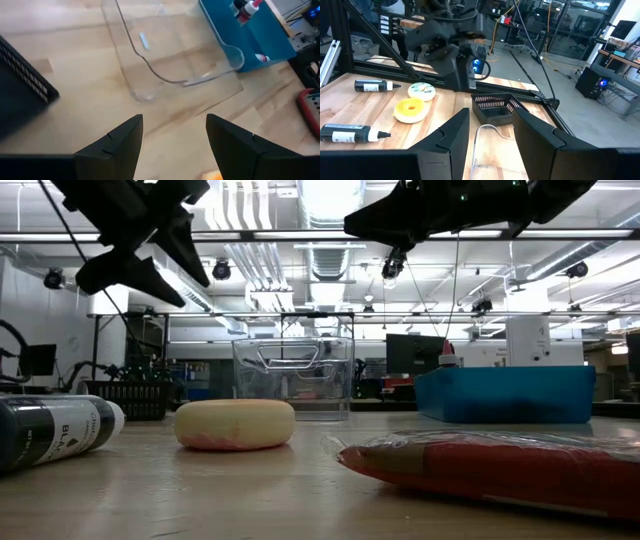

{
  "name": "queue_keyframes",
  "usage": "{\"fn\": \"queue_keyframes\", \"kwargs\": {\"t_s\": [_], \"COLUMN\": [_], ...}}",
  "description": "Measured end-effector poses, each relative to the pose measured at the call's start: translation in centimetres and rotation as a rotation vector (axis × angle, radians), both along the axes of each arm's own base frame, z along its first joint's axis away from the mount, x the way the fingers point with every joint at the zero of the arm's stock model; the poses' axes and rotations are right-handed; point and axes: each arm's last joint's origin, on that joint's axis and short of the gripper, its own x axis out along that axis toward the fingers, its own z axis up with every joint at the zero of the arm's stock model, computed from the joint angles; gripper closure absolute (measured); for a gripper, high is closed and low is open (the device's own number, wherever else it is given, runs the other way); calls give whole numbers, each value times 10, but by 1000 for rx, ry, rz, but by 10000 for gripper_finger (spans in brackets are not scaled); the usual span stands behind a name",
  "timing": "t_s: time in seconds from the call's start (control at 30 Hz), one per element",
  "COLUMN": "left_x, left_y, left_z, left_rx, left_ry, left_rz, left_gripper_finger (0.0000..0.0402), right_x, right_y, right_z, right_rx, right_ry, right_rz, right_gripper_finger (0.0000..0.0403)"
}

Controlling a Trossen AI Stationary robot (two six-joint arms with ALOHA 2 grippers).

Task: Pick & Place Food Item
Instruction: Put the right black food coloring bottle into the blue bin

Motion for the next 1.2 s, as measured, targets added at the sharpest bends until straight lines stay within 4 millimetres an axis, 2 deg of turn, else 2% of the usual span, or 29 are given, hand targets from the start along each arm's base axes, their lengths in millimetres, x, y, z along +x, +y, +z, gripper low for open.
{"fn": "queue_keyframes", "kwargs": {"t_s": [0.13, 0.27, 0.43, 0.73, 1.2], "left_x": [9, 17, 33, 45, 58], "left_y": [-10, -20, -40, -72, -84], "left_z": [-1, -2, -5, -35, -69], "left_rx": [-131, -309, -309, -416, -487], "left_ry": [20, 130, 159, 266, 360], "left_rz": [104, 150, 69, 96, 94], "left_gripper_finger": [179, 179, 179, 179, 181], "right_x": [0, 0, 0, 0, 0], "right_y": [0, 0, 0, 0, 0], "right_z": [0, 0, 0, 0, 0], "right_rx": [0, 0, 0, 0, 0], "right_ry": [0, 0, 0, 0, 0], "right_rz": [0, 0, 0, 0, 0], "right_gripper_finger": [259, 259, 259, 259, 259]}}
